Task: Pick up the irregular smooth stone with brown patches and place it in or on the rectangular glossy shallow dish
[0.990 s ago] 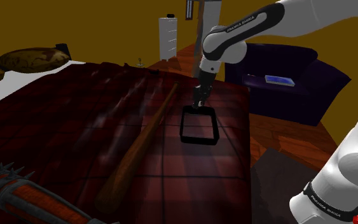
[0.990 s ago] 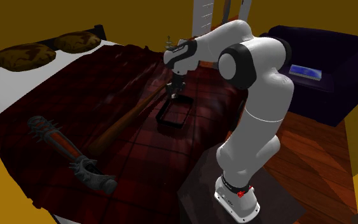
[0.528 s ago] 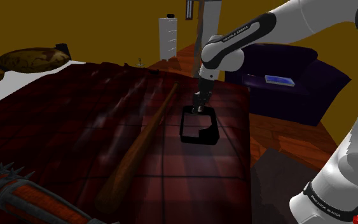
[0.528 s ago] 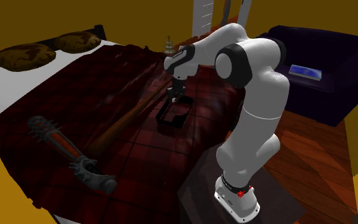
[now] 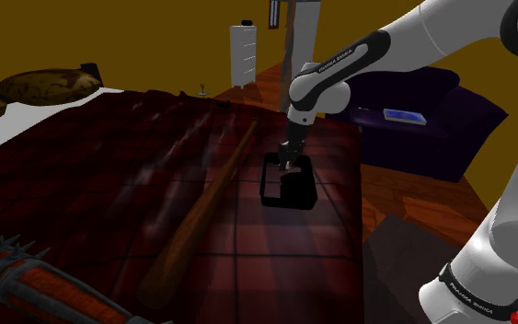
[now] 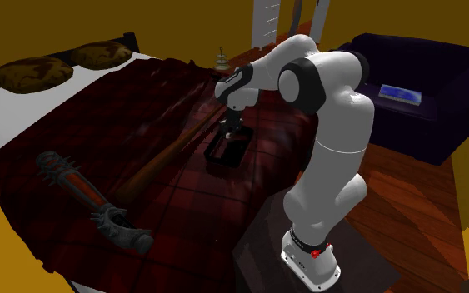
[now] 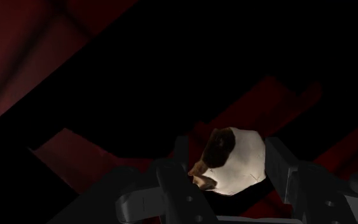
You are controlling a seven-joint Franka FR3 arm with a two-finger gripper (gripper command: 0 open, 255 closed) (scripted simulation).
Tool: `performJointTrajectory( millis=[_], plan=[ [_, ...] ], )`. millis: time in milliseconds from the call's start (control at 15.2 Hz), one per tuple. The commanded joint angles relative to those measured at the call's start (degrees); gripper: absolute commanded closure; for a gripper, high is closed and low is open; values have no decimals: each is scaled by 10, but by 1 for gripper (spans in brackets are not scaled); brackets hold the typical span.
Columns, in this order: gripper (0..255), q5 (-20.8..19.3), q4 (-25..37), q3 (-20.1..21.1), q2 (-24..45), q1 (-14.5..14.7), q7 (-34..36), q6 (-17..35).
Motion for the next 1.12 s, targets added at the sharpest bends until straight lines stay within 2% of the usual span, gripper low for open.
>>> performJointTrajectory(
  millis=[0,198,264,594,858,1056],
  plan=[
    [255,0,0,0,1,0,0,0],
    [255,0,0,0,1,0,0,0],
    [0,0,0,0,1,0,0,0],
    [0,0,0,0,1,0,0,0],
    [0,-13,29,-8,-37,-9,7,-67],
    [0,-13,29,-8,-37,-9,7,-67]
  ],
)
